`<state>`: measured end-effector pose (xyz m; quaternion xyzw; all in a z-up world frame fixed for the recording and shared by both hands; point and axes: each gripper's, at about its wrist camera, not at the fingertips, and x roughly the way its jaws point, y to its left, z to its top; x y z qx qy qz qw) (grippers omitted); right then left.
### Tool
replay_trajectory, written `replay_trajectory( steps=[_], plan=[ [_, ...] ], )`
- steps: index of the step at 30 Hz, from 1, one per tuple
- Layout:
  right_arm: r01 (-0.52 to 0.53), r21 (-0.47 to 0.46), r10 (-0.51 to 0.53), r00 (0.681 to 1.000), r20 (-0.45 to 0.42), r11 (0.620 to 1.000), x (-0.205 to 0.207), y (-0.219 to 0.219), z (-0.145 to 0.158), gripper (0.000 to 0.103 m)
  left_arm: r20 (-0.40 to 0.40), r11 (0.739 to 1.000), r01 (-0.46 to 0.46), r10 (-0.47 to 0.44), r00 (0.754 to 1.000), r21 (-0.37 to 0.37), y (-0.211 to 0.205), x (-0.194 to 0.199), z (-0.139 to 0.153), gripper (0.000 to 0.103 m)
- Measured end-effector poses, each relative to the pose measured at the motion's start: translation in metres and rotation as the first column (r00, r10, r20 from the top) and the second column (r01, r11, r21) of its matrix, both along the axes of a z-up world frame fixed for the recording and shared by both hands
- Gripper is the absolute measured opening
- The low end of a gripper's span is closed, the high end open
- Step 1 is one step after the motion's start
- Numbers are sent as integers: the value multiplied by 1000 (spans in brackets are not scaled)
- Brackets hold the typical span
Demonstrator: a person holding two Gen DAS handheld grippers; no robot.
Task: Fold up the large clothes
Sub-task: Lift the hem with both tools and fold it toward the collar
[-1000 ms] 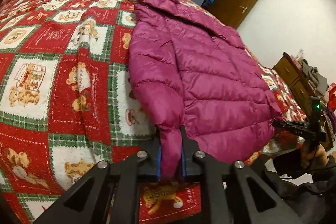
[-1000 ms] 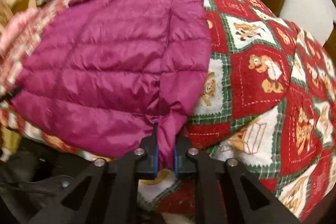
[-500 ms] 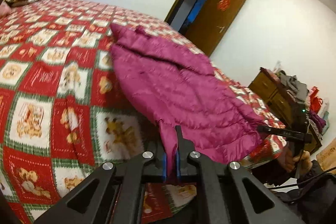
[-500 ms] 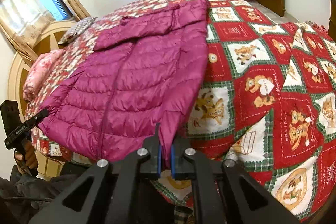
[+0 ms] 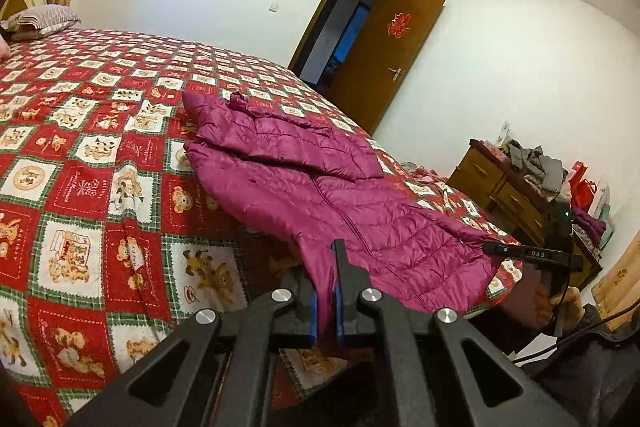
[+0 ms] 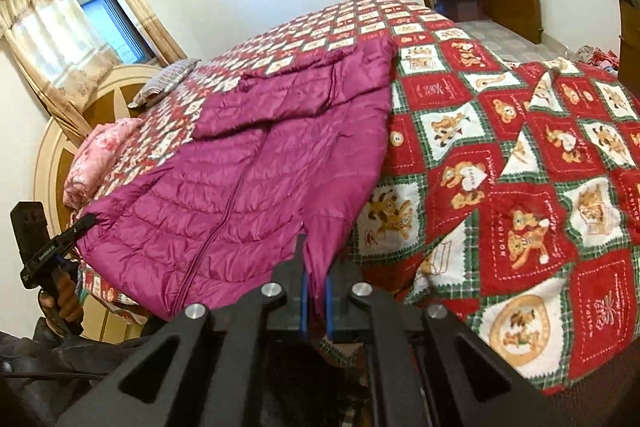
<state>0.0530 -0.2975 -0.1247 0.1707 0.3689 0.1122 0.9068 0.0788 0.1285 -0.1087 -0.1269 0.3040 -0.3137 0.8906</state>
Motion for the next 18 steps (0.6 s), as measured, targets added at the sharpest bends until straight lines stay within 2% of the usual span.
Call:
replay_trajectory(
  steps=[5, 8, 11, 15, 18],
  plan=[
    [-8, 28, 7, 999, 33, 1000, -23, -6, 18, 8, 49, 997, 41, -38, 998, -59, 7, -20, 23, 5],
    [2, 25, -3, 997, 73, 1000, -34, -10, 37, 8, 87, 995, 80, -75, 993, -58, 7, -31, 41, 5],
    [8, 64, -14, 996, 93, 998, -37, -17, 54, 8, 107, 993, 103, -97, 990, -51, 8, -36, 58, 5],
    [5, 140, -25, 990, 142, 990, -18, -24, 72, 8, 133, 991, 87, -74, 988, -100, 14, -21, 76, 5],
    [-9, 154, -19, 983, 183, 988, 11, -27, 85, 8, 107, 987, 41, -25, 994, -153, 20, 15, 86, 5]
  ],
)
